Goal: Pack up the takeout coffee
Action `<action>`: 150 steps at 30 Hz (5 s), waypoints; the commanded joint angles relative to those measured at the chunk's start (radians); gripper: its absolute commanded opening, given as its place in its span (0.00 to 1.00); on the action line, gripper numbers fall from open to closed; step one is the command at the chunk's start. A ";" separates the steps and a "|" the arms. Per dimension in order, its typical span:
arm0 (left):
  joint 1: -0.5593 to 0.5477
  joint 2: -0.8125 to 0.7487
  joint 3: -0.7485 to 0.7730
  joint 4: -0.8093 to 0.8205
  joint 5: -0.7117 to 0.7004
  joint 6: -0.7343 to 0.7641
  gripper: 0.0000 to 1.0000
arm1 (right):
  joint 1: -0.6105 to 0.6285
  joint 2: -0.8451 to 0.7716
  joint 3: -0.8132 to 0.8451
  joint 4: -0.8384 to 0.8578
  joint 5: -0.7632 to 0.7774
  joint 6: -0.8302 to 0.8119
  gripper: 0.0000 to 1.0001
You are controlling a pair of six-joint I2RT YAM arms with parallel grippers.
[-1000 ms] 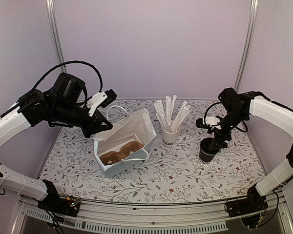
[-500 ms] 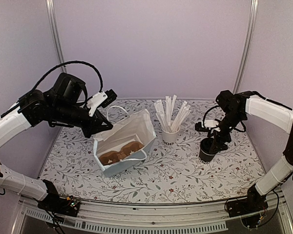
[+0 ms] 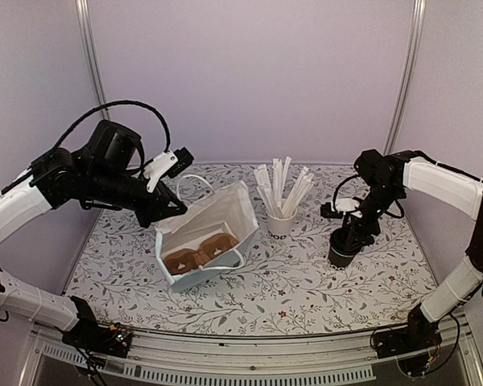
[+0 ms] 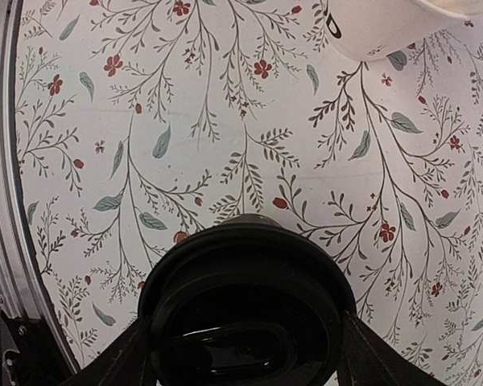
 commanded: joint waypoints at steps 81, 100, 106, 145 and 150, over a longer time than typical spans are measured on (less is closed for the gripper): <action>0.265 0.037 -0.482 0.832 0.028 -0.355 0.75 | 0.972 0.131 0.322 0.255 0.541 -0.049 0.57; 0.302 0.315 -0.536 1.016 0.273 -0.318 0.72 | 0.919 0.214 0.276 0.365 0.635 -0.035 0.57; 0.301 0.358 -0.537 1.036 0.321 -0.316 0.71 | 0.896 0.237 0.284 0.394 0.624 -0.036 0.57; 0.303 0.234 -0.521 0.924 0.312 -0.303 0.70 | 0.838 0.497 0.624 0.048 0.365 0.149 0.56; 0.303 0.172 -0.527 0.882 0.290 -0.291 0.70 | 0.839 0.536 0.709 -0.063 0.313 0.187 0.56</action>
